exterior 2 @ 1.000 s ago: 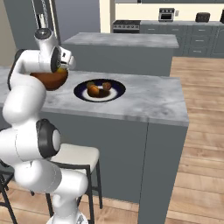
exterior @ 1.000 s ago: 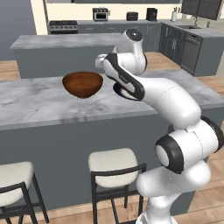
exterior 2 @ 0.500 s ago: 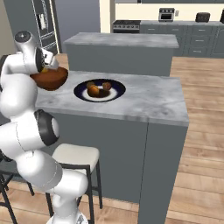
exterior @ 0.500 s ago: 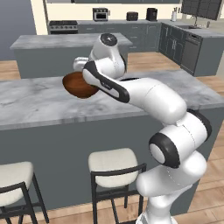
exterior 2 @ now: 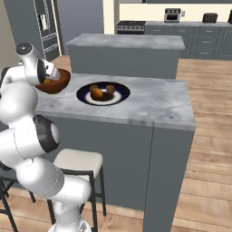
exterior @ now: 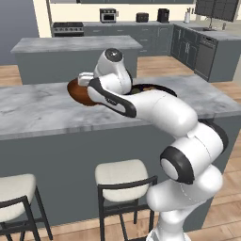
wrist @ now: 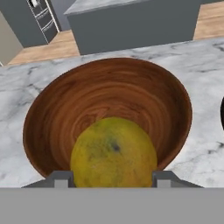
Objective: Take the fruits from the plate on the dining counter and place two fruits in each bowl.
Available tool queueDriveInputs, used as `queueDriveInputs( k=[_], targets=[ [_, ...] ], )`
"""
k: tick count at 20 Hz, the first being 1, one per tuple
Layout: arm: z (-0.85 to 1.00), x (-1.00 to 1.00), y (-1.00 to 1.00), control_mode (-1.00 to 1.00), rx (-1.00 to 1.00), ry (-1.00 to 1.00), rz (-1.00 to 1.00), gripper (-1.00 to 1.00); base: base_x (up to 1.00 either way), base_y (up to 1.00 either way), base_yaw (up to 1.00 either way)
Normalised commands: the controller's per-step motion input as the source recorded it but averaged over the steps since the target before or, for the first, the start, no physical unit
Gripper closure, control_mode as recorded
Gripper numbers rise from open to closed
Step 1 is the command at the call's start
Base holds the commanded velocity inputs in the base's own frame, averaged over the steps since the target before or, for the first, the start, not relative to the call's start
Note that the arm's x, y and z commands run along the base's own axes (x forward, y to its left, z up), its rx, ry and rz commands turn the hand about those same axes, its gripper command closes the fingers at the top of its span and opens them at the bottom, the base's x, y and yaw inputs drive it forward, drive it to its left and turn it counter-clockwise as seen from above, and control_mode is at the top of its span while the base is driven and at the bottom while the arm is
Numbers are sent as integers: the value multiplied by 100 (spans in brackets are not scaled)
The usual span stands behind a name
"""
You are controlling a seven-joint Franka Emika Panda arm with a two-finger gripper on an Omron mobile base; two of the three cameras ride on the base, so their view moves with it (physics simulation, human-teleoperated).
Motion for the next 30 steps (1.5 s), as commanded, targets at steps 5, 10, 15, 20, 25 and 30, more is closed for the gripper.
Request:
queueDriveInputs(
  k=[5,10,15,20,25,30],
  targets=[
    [5,0,0,-100,0,0,0,-100,0,0,0],
    [43,0,0,-100,0,0,0,-100,0,0,0],
    [10,-2,0,-100,0,0,0,-100,0,0,0],
    [55,-45,-53,-100,0,1,0,-100,0,0,0],
    [28,-98,-99,-100,0,0,0,-100,0,0,0],
    [-28,-100,-100,-100,0,0,0,-100,0,0,0]
  ],
)
